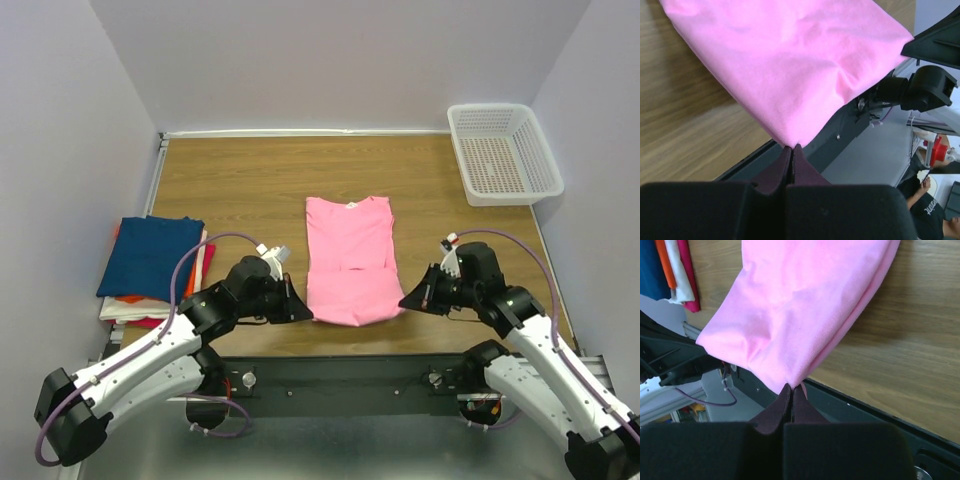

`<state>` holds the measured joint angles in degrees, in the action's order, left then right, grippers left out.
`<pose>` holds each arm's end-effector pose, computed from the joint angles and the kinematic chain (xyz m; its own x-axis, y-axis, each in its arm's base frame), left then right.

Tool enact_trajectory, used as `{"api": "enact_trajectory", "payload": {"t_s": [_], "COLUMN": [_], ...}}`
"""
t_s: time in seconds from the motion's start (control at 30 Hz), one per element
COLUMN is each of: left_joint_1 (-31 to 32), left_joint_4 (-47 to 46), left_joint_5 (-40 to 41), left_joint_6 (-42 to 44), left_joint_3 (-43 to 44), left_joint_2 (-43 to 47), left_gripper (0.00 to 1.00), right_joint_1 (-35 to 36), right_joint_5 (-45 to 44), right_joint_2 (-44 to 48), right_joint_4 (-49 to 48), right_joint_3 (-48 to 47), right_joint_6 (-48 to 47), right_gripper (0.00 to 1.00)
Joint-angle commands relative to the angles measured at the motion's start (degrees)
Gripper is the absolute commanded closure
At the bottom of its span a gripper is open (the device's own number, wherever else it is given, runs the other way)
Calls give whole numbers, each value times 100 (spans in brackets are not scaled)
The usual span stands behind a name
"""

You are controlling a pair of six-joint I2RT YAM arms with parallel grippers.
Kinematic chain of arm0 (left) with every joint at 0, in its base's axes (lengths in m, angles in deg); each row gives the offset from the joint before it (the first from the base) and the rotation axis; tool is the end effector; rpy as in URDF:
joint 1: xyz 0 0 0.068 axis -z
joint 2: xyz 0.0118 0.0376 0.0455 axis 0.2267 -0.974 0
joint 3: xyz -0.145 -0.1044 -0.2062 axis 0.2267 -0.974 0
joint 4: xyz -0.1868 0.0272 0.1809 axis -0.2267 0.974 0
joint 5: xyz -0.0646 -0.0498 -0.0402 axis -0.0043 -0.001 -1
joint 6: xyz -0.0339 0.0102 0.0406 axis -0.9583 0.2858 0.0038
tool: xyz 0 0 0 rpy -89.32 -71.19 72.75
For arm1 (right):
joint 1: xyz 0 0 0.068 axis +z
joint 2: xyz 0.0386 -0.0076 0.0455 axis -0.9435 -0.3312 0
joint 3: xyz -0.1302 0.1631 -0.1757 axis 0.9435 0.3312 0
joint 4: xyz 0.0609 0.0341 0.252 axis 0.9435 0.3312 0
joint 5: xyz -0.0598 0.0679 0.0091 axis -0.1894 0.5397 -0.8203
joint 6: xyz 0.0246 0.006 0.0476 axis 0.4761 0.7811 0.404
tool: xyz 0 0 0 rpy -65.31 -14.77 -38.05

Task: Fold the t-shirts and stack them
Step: Fold the tshirt

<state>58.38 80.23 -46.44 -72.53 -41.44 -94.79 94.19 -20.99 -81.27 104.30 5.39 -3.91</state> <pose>0.1104 -0.1258 0.2214 -0.9287 -0.1611 -0.3340 0.1576 0.6438 -0.7488 0.1240 0.0697 0.2318 -0.9074 0.2920 -0.3022 0.0015 0.7213 0.6926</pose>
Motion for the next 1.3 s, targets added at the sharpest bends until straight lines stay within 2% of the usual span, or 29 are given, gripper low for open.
{"api": "enact_trajectory", "payload": {"t_s": [0.0, 0.23, 0.37, 0.63, 0.87, 0.97, 1.13, 1.17, 1.27], "left_joint_1": [52, 8, -386, -1161, -1801, -2205, -2865, -2910, -3033], "left_joint_4": [283, -174, -429, -737, -728, -868, -1229, -1273, -1405], "left_joint_5": [-24, 38, -76, -462, -664, -796, -1199, -1236, -1359], "left_joint_6": [-39, 277, 559, 1051, 1420, 1543, 1596, 1605, 1632], "left_joint_3": [364, 866, 1120, 1639, 2526, 2966, 3739, 4045, 4486], "left_joint_2": [-59, -762, -1218, -2054, -2932, -3529, -5040, -5521, -6244], "left_gripper": [100, 100, 100, 100, 100, 100, 100, 100, 100], "right_joint_1": [3, 2, 2, -6, -50, -225, -612, -639, -736], "right_joint_5": [72, -913, -1352, -1704, -1941, -1854, -1468, -1424, -1300], "right_joint_2": [27, -825, -1562, -2425, -3802, -4427, -6182, -6405, -7337], "right_joint_4": [386, -70, -439, -897, -1029, -1081, -1283, -1319, -1424], "right_joint_3": [-189, -918, -1270, -2008, -3342, -3870, -5169, -5347, -6068], "right_joint_6": [-101, -22, -57, -22, -215, -312, -531, -558, -646], "right_gripper": [100, 100, 100, 100, 100, 100, 100, 100, 100]}}
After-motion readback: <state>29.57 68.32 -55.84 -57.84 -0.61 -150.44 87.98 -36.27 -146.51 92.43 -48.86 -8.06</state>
